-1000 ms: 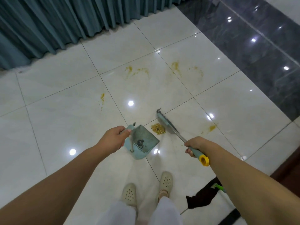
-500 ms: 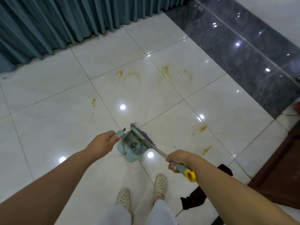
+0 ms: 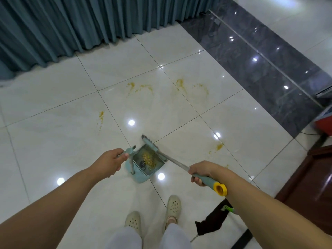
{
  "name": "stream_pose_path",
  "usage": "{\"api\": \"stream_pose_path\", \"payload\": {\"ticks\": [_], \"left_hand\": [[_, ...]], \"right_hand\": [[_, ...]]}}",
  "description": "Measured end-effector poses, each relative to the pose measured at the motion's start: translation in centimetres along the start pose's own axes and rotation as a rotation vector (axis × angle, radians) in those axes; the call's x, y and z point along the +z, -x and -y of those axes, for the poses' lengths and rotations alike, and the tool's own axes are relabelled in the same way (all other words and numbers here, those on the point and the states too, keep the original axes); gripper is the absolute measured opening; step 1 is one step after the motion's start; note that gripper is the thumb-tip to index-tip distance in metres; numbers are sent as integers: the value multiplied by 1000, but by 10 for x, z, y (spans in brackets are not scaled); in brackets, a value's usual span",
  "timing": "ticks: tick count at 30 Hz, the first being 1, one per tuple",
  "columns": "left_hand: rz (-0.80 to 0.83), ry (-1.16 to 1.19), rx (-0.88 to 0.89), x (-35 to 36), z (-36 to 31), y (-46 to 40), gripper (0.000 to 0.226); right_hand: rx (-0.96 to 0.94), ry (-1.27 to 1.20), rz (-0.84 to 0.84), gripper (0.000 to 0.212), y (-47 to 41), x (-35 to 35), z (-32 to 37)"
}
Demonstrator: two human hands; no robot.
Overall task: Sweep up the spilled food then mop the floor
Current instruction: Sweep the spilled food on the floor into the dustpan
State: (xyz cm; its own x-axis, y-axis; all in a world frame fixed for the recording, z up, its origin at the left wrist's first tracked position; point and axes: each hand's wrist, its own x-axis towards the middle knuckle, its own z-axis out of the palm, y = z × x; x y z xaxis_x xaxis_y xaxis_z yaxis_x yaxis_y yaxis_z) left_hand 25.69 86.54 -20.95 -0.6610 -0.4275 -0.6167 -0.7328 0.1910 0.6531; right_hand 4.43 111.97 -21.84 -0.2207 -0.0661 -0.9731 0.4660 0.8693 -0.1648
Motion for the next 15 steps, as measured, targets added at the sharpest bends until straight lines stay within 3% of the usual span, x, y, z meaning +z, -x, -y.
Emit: {"api": "stream_pose_path", "payload": {"ticks": [8, 15], "left_hand": [[-20, -15, -21, -10, 21, 23, 33], [-39, 36, -59, -10, 39, 30, 34]], "right_hand": [[-80, 256, -99, 17, -24, 22, 38], [-44, 514, -208, 15, -41, 50, 19]]}}
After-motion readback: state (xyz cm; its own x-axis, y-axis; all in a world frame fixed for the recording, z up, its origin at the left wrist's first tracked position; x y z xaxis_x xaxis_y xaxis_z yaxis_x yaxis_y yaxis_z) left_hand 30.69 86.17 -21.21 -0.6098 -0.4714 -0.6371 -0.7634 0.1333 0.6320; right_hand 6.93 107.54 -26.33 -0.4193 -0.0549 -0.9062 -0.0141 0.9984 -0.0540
